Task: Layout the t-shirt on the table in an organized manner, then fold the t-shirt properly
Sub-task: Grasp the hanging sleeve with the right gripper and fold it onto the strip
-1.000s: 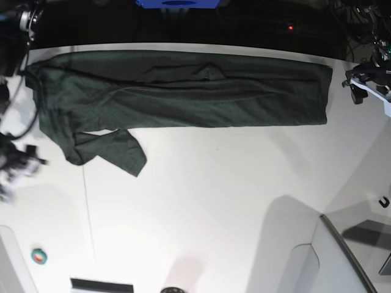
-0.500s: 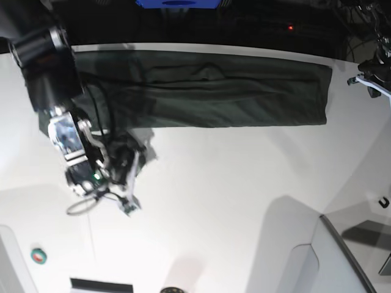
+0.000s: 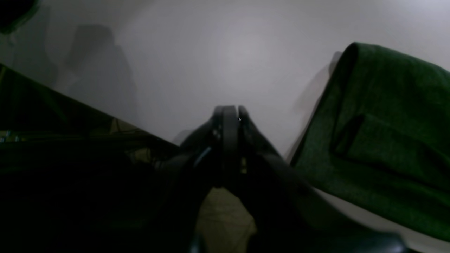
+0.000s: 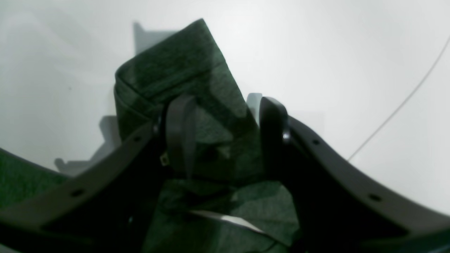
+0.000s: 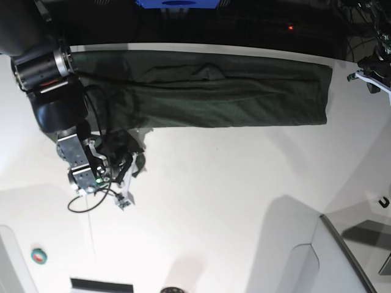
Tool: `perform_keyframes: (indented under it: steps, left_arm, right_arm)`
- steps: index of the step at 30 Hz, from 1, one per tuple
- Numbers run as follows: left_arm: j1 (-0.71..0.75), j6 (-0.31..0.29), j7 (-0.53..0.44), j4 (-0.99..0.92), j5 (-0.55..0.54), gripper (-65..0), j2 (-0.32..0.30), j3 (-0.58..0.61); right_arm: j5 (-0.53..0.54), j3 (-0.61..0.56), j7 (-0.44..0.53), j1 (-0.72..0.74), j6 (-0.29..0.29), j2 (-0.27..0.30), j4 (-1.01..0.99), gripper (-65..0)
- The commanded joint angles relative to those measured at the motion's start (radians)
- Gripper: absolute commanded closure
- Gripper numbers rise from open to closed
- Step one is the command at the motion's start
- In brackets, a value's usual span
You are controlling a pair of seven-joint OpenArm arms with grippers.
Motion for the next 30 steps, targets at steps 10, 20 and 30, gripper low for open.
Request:
perform_keyframes:
  steps: [10, 20, 30]
  left_arm:
    - [0.002, -0.001, -0.017, 0.010, -0.001, 0.0, -0.019, -0.006]
    - [0.000, -0.001, -0.017, 0.010, 0.000, 0.0, -0.019, -0.002]
    - [-0.014, -0.001, -0.017, 0.008, 0.000, 0.0, -0.020, 0.000]
  right_arm:
    - [-0.010, 0.002, -0.011, -0.001, -0.002, 0.006, 0.086, 0.0]
    - [-0.011, 0.065, -0.312, -0.157, -0.006, 0.015, 0.714, 0.0]
    - [-0.011, 0.202, -0.463, -0.363, -0.005, 0.033, 1.220, 0.0]
